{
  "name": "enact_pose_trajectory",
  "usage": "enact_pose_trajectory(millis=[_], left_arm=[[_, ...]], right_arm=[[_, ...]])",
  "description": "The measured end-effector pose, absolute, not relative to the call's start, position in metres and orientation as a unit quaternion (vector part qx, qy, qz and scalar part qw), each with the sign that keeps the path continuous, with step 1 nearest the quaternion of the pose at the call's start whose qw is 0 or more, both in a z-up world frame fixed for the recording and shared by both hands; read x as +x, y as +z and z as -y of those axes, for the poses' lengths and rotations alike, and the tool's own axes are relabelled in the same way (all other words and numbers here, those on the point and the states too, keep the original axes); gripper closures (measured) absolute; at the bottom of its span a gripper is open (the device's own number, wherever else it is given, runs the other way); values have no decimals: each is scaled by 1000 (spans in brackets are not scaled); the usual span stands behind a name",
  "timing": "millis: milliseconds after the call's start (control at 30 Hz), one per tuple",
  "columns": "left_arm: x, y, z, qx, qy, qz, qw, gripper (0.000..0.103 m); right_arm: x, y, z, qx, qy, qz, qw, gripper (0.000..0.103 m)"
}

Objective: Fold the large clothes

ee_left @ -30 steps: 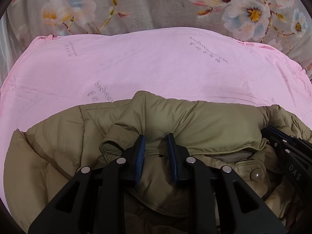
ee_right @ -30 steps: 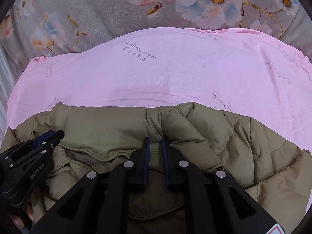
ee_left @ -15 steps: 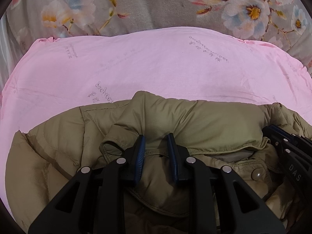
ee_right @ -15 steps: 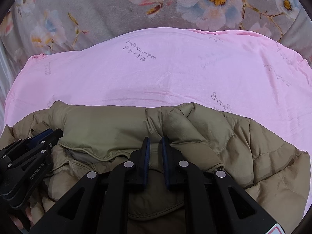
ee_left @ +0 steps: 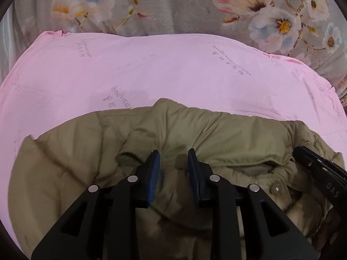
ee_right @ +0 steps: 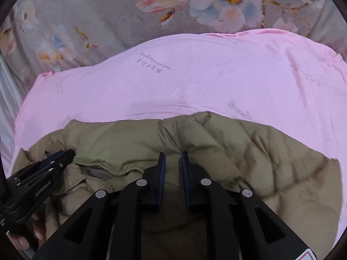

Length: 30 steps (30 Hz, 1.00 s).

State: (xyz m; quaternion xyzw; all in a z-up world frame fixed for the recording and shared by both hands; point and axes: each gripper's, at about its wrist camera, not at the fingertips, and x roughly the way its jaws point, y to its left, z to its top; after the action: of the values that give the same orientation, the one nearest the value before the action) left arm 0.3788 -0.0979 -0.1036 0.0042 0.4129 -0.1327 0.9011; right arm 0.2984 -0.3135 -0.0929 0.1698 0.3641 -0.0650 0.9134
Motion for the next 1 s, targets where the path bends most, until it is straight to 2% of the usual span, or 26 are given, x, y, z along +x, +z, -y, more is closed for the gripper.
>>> enact_pose_trajectory(millis=[33, 100, 133, 200, 400, 533, 700, 867, 900, 967, 1000], left_arm=[[363, -93, 86, -4, -131, -410, 902, 46], [320, -69, 57, -15, -132, -377, 917, 21], [298, -60, 44, -16, -141, -364, 921, 15], [256, -50, 13, -17, -153, -360, 920, 12], [146, -74, -99, -68, -144, -439, 885, 12], [87, -103, -149, -119, -130, -487, 855, 12], [41, -119, -167, -188, -156, -503, 829, 12], [21, -135, -155, -227, -181, -519, 804, 13], [18, -134, -153, -226, -181, -515, 807, 15], [16, -133, -149, -229, -187, -516, 804, 30], [15, -133, -147, -230, -184, -517, 803, 41]], right_arm=[[276, -82, 317, 184, -56, -347, 918, 68], [221, -60, 324, 192, -48, -324, 925, 44], [187, -52, 327, 186, -47, -319, 928, 39], [122, -48, 334, 178, -44, -330, 926, 35], [-36, -93, 357, 195, -49, -413, 888, 33], [-106, -119, 357, 243, -36, -433, 867, 33], [-142, -144, 332, 304, 15, -436, 847, 33], [-153, -149, 299, 288, 48, -429, 855, 32], [-154, -150, 295, 293, 55, -424, 855, 32], [-155, -151, 296, 303, 60, -414, 856, 33], [-155, -153, 296, 311, 64, -409, 856, 43]])
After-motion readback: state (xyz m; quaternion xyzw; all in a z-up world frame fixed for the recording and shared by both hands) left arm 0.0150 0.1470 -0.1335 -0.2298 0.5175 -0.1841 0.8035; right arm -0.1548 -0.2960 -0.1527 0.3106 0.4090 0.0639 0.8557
